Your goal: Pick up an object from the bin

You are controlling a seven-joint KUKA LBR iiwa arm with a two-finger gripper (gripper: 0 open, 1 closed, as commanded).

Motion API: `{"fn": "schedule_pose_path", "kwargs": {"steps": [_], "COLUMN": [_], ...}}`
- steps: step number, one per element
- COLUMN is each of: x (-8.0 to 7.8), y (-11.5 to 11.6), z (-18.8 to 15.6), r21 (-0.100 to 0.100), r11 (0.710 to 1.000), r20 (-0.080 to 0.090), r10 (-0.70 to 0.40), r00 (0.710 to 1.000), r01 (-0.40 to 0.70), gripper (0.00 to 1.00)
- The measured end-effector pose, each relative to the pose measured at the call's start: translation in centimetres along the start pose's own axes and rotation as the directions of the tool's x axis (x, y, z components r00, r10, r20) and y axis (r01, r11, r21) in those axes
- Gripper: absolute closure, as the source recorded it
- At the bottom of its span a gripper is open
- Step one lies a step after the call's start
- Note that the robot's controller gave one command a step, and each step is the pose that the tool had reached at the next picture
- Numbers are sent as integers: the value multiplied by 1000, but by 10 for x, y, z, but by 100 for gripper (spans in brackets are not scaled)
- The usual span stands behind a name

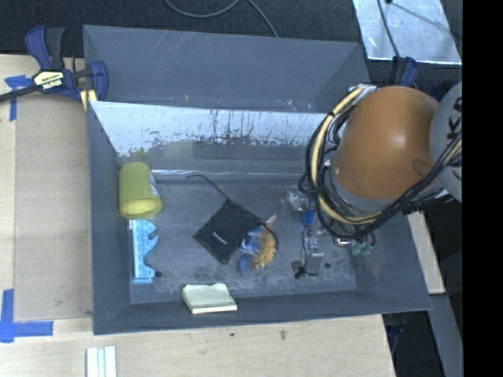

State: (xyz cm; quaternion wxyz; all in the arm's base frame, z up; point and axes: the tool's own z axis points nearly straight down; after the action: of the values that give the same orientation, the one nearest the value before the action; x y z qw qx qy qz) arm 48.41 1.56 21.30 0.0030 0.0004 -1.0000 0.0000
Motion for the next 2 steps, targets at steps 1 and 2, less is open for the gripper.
{"fn": "schedule_pose_path", "kwargs": {"steps": [1, 2], "x": [-2, -3], "y": [0, 0], "z": [-4, -2], "r21": [0, 0], "r11": [1000, 1000], "r20": [9, 10], "r10": [1, 8], "r00": [1000, 1000], "r01": [-1, -8], "gripper": [0, 0]}}
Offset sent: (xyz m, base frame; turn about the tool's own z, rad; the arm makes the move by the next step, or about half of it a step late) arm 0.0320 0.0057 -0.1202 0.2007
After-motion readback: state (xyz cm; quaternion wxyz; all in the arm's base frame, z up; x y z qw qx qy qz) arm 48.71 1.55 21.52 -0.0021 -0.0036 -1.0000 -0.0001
